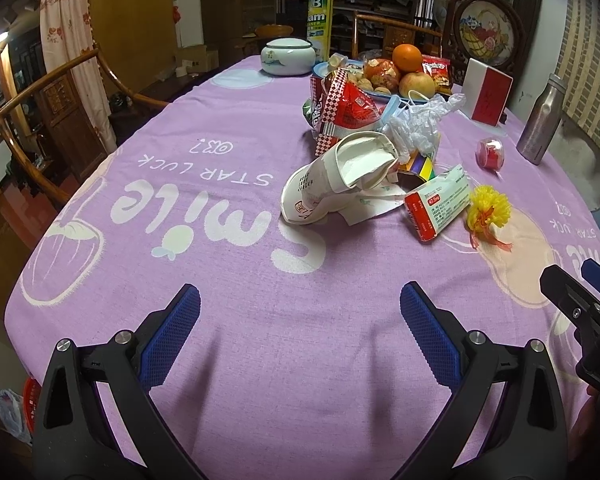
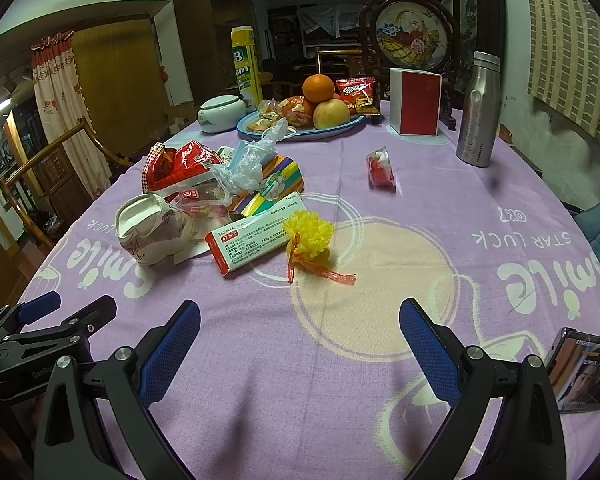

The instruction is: Collect trash

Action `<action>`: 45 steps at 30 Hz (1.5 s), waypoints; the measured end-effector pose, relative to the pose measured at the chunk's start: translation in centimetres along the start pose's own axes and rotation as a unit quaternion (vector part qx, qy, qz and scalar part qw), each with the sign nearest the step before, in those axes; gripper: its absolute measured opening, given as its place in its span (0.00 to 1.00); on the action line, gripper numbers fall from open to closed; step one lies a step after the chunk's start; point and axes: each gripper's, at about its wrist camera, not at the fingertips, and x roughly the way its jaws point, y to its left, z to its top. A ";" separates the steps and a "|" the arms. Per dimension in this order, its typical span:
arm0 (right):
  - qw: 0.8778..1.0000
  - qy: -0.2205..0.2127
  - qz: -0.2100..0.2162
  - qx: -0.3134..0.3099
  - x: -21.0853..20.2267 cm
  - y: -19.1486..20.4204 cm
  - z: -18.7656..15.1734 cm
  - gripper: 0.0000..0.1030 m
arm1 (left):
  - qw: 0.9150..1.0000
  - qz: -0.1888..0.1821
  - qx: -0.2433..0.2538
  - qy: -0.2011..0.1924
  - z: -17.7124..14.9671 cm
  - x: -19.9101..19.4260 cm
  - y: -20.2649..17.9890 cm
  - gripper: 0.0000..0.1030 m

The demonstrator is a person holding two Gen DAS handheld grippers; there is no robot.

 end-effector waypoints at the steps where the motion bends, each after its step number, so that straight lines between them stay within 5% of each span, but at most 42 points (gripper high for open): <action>1: 1.000 0.000 0.000 0.000 0.0 0.0 0.0 0.95 | 1.000 0.000 0.001 -0.001 0.0 0.0 0.0 0.93; 45: 1.000 0.001 0.001 0.000 0.3 0.2 -0.3 0.95 | 1.000 0.002 0.002 0.001 -0.1 -0.2 -0.2 0.93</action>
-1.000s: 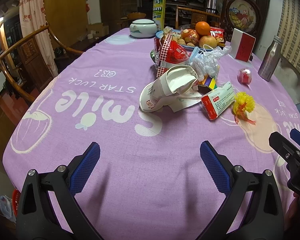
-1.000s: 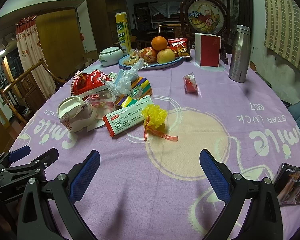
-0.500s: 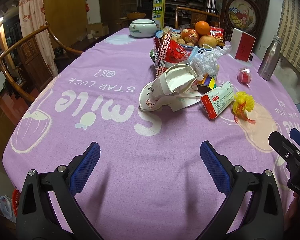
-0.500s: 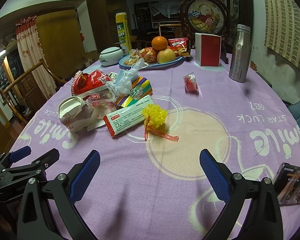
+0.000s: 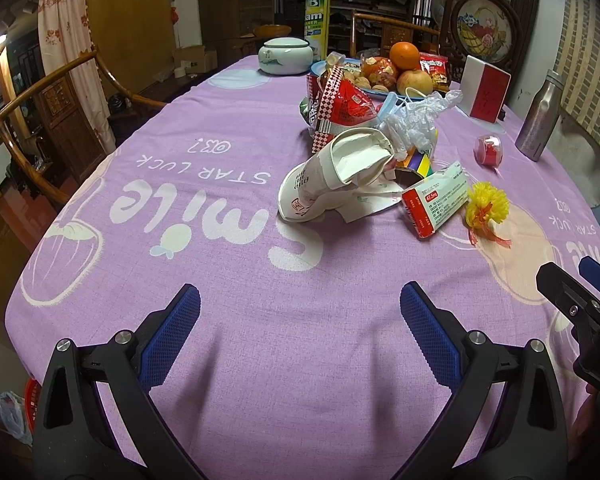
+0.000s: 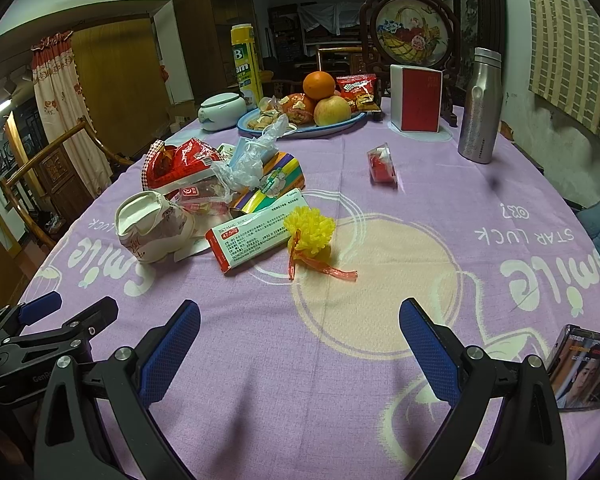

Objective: Collect trash
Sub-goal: 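Grasp the yellow pom-pom flower with the right tool while the left tool grasps the crumpled white paper cup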

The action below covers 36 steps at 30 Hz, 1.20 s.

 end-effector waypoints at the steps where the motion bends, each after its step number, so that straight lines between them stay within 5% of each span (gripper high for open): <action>1: 1.000 0.000 0.001 0.000 0.0 0.0 0.0 0.95 | 1.000 0.000 0.000 0.000 0.0 0.0 0.0 0.93; 14: 1.000 0.010 -0.001 -0.022 1.3 -0.1 0.9 0.95 | 1.000 0.015 0.012 -0.015 0.6 0.1 0.4 0.93; 24: 0.995 0.058 -0.019 -0.073 6.7 0.2 3.4 0.93 | 1.000 0.025 0.000 -0.018 2.5 1.2 3.3 0.93; 34: 0.994 0.094 -0.005 -0.056 10.9 0.2 5.0 0.57 | 0.999 0.030 0.037 -0.001 3.3 4.1 2.5 0.93; 36: 0.994 0.099 0.010 -0.045 11.2 -0.2 5.0 0.32 | 0.999 0.030 0.044 -0.003 3.8 4.8 2.2 0.93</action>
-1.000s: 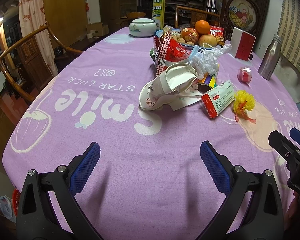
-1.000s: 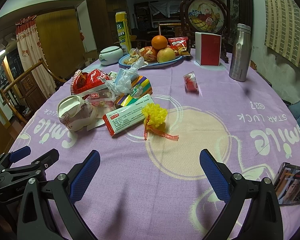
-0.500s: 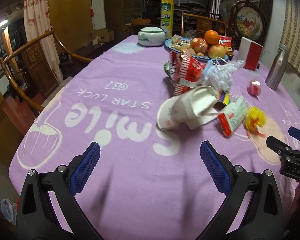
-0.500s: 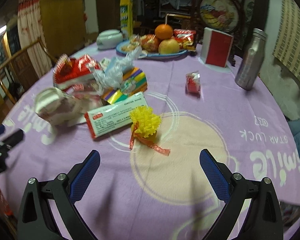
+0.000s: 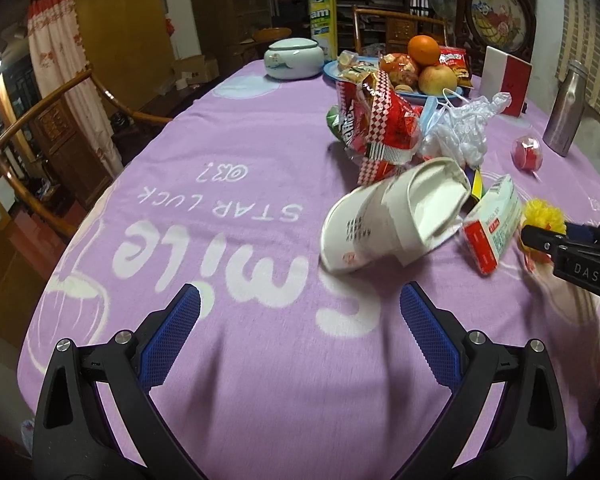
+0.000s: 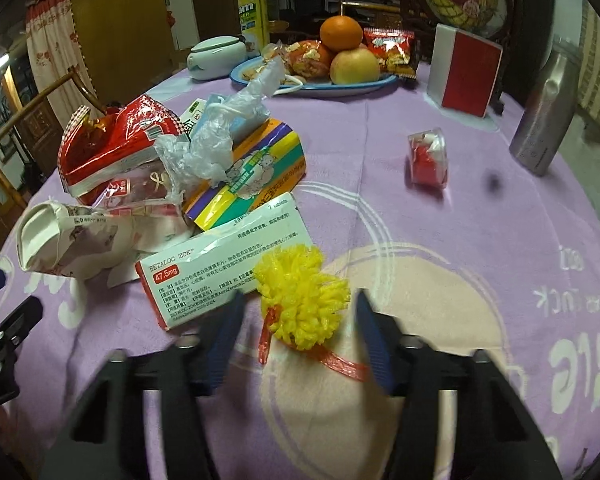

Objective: Collect trash
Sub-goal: 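Grasp the yellow pom-pom flower with the right tool while the left tool grasps the crumpled white paper cup, then carry the flower and the cup in both tools over the red basket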

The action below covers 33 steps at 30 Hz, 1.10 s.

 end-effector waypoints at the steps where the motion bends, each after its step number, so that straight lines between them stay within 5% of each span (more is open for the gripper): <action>1: 1.000 0.002 0.008 0.005 0.1 -0.2 0.0 0.32 | 1.000 0.002 0.003 0.000 0.2 0.2 -0.1 0.93; 17: 0.996 -0.050 0.062 0.045 -5.7 -2.5 -2.8 0.32 | 0.994 -0.050 0.100 -0.009 2.5 2.8 -3.8 0.90; 27: 0.995 -0.053 0.073 0.036 -6.3 -1.7 -3.7 0.33 | 0.989 -0.068 0.132 -0.009 3.6 3.7 -5.4 0.35; 33: 0.995 -0.054 0.077 0.037 -6.4 -1.7 -4.1 0.33 | 0.989 -0.088 0.116 -0.026 3.1 1.8 -4.3 0.30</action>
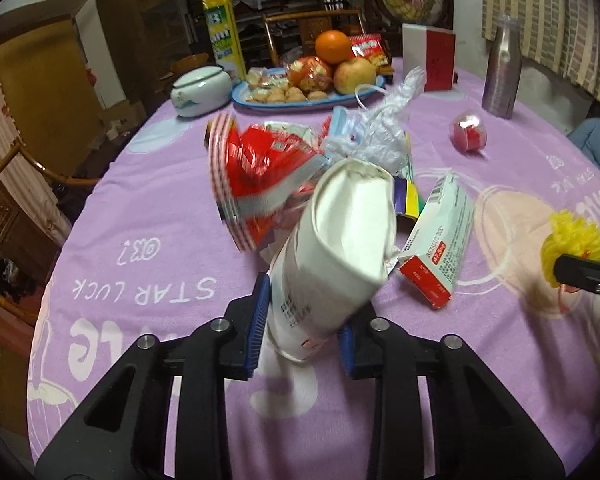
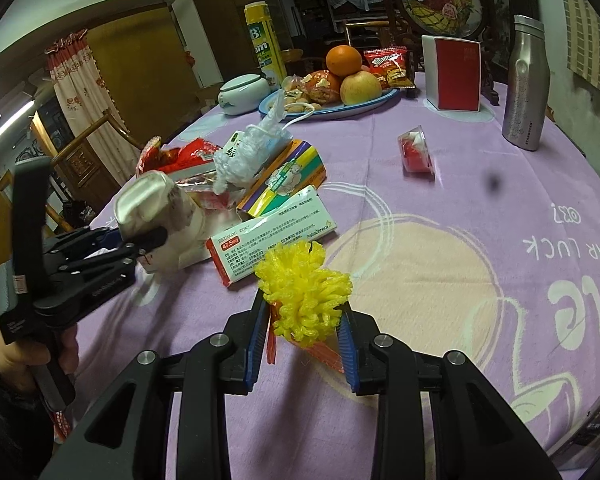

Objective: Collect trash
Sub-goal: 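Carry the flower and the cup in both tools over the red basket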

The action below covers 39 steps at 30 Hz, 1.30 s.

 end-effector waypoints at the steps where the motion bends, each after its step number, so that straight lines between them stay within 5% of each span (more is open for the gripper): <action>1: 1.000 -0.001 0.002 0.000 -0.1 0.1 -0.1 0.33 | 1.000 -0.007 -0.010 -0.003 -0.2 -0.6 0.4 0.30; 14: 0.999 0.000 0.034 -0.027 -1.4 2.5 -1.8 0.32 | 0.994 -0.061 -0.087 -0.034 -4.5 -8.0 3.7 0.30; 26: 0.979 0.010 0.152 -0.135 -2.4 13.1 -3.3 0.31 | 0.978 0.022 -0.198 -0.067 -12.9 -17.2 10.8 0.30; 30: 0.952 0.034 0.227 -0.204 -2.0 20.7 -3.7 0.31 | 0.963 0.081 -0.245 -0.075 -17.2 -21.4 13.8 0.30; 39: 0.849 0.117 0.356 -0.373 -1.0 40.7 -10.3 0.31 | 0.896 0.213 -0.389 -0.014 -30.2 -26.5 21.9 0.30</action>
